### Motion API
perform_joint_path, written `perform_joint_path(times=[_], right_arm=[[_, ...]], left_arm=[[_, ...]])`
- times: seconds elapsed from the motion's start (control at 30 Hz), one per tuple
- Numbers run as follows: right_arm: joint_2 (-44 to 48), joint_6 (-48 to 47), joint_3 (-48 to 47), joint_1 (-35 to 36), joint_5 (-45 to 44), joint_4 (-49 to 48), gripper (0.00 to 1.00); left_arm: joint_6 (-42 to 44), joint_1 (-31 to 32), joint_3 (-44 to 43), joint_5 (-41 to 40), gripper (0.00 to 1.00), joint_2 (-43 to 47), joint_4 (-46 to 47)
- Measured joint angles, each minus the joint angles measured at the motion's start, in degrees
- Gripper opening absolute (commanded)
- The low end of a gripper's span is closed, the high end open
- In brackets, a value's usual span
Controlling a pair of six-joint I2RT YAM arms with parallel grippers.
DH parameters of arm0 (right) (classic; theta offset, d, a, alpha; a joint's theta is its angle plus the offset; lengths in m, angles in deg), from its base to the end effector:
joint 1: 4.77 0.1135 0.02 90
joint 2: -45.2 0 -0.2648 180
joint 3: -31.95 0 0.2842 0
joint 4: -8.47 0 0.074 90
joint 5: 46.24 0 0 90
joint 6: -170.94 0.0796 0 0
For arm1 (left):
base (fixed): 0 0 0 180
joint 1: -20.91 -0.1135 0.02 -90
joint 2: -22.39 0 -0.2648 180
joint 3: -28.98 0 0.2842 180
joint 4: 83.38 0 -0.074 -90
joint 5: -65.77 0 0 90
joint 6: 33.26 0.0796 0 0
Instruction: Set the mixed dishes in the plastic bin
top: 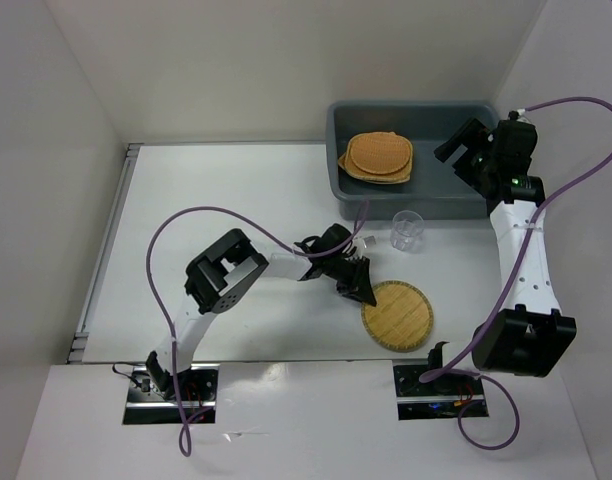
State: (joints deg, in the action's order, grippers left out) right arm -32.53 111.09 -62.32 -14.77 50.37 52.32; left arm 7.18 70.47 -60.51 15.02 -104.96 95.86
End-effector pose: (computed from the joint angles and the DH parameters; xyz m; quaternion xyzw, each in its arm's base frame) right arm 0.3681 -0.0556 0.3829 0.2645 0.8111 0.1393 0.5027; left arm 0.2931 -0.4216 0.0649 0.1456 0.8488 -0.5071 0.0345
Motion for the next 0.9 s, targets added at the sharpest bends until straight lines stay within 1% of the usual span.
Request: perform_joint_path(times=[0.03, 0.07, 0.1, 0.13, 0.33, 0.43, 0.63, 0.73, 0.9], right_arm=[[0.0, 0.0, 0.04, 0.0, -0.02, 0.09, 1.0], [0.0, 0.0, 0.09, 0.0, -0.04, 0.09, 1.0], [0.0, 0.0, 0.11, 0.0, -0.04, 0.09, 1.0], [0.0, 0.0, 0.11, 0.0, -0.15, 0.07, 1.0], [0.0, 0.0, 0.11, 0.0, -0.44, 0.11, 1.0], [0.0, 0.0, 0.11, -0.02, -0.42, 0.17, 1.0], [0.66, 0.0, -0.5, -0.39, 0.02, 1.25, 1.0], [1.57, 0.15, -1.14, -0.39, 0.28, 1.73, 1.0], [4.0, 0.2, -1.6, -0.42, 0.31, 2.38, 1.0]], left_arm=[[-0.11, 0.02, 0.02, 0.07, 0.18, -0.15, -0.17], [-0.31, 0.02, 0.02, 0.13, 0.02, -0.2, -0.31], [-1.22, 0.0, 0.02, 0.72, 0.0, -0.2, -0.2], [-1.64, -0.09, -0.13, 1.79, 0.0, -0.17, 0.48], [-1.42, 0.04, -0.66, 1.68, 0.0, 0.15, -0.76], [0.39, 0.24, -1.07, 0.5, 0.0, 1.95, -4.04], [4.35, 0.37, -1.4, -4.63, 0.0, 8.61, -12.02], [4.81, 0.37, -3.28, -5.64, 0.0, 10.43, -14.23], [5.9, 0.35, -8.0, -5.95, 0.0, 10.84, -16.52]])
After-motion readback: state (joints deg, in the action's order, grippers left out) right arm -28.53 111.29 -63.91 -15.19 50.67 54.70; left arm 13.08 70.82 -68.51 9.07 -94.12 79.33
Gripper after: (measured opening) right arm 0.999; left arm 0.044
